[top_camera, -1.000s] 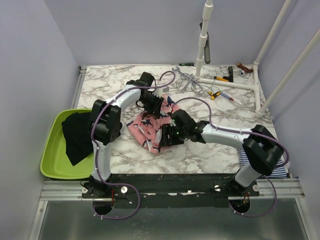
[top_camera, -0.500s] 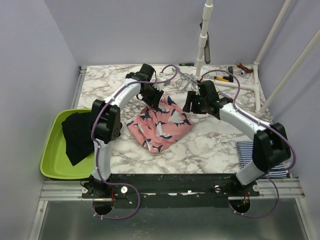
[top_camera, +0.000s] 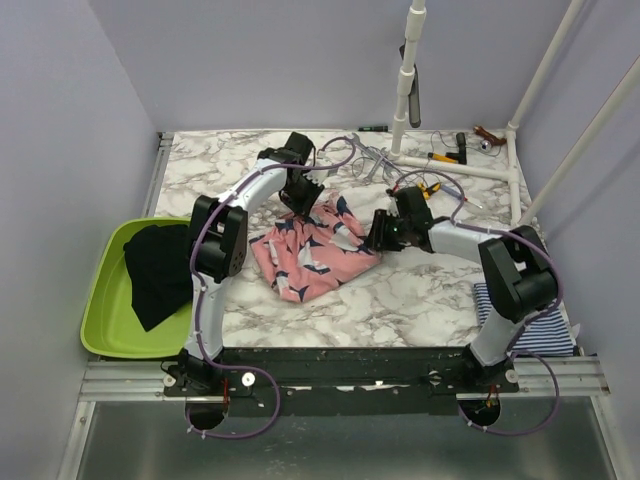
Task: Fold and stack the mixed laundry pile
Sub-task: Fold the shorts at the center of the board, then pick up the shorts from the center of the board.
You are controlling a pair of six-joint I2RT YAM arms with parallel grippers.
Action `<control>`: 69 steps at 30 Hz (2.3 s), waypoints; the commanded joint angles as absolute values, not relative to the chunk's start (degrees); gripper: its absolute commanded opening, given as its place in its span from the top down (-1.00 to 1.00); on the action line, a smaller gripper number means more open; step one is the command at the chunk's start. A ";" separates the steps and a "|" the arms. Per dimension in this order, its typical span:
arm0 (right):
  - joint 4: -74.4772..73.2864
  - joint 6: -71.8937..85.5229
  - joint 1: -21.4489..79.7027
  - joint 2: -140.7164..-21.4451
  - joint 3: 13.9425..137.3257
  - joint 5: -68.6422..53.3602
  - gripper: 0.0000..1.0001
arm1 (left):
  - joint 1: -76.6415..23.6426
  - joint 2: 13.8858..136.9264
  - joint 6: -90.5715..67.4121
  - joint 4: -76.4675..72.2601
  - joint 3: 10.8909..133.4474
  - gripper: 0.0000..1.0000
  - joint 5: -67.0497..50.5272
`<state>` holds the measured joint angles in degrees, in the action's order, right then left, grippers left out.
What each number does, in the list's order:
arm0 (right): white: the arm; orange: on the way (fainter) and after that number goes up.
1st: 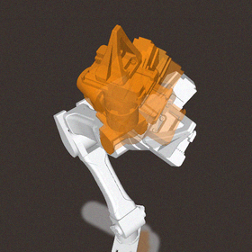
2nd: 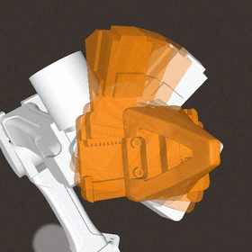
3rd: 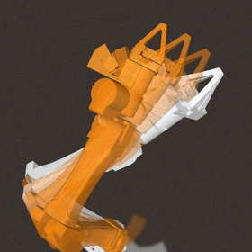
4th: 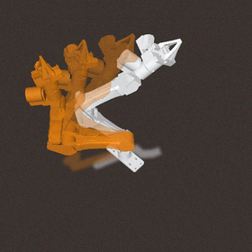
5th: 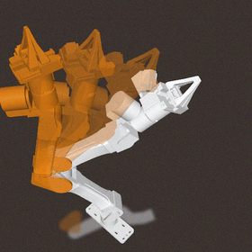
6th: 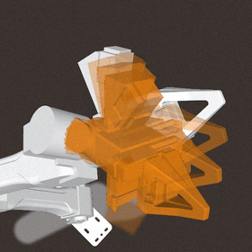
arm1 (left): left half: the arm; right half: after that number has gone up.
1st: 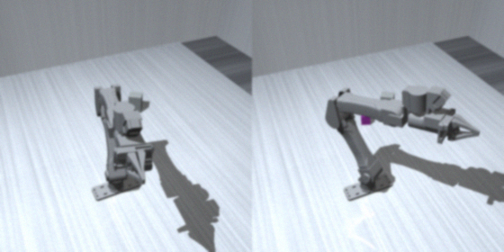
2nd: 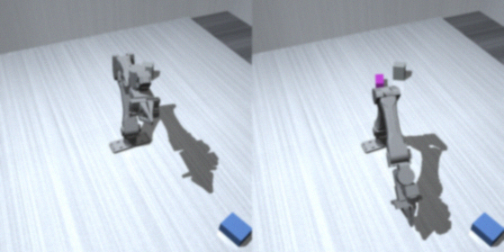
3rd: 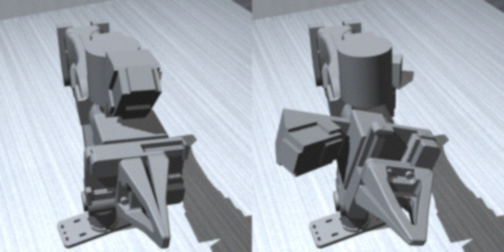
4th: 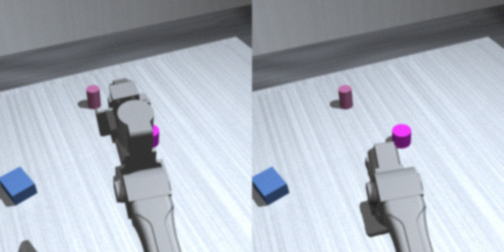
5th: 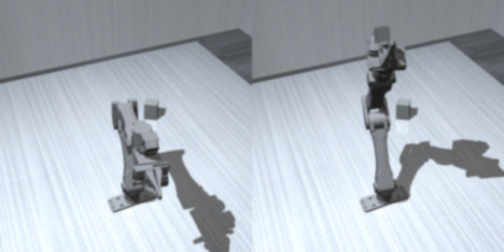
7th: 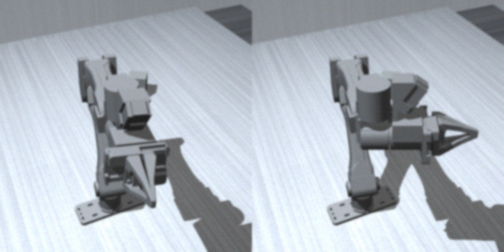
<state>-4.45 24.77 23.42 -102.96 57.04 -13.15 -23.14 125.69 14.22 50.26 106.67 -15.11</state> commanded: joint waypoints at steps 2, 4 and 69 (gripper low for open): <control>-3.31 31.57 26.57 -93.35 42.24 -18.42 0.14 | -25.25 123.53 19.37 47.27 104.34 0.50 -11.05; -5.22 32.82 28.93 -87.83 38.51 -16.83 0.12 | -25.77 121.83 22.06 46.14 101.64 0.38 -11.95; -17.19 3.22 31.29 -100.84 63.23 -8.22 0.99 | -16.09 79.35 19.33 33.94 60.40 -0.37 -15.38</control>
